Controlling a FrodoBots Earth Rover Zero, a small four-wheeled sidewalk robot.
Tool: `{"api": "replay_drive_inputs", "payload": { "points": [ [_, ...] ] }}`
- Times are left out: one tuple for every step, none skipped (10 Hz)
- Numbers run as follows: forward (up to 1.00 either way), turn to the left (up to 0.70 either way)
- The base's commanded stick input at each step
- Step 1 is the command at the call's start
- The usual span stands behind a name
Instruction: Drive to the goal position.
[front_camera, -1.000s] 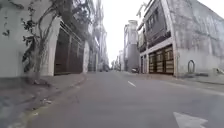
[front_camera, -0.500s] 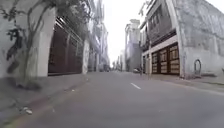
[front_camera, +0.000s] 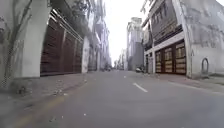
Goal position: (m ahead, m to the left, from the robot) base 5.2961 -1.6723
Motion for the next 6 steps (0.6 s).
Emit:
{"api": "replay_drive_inputs", "payload": {
  "points": [
    [1.0, 0.06],
    [1.0, 0.06],
    [1.0, -0.05],
    [1.0, -0.31],
    [1.0, -0.34],
    [1.0, -0.3]
  ]
}}
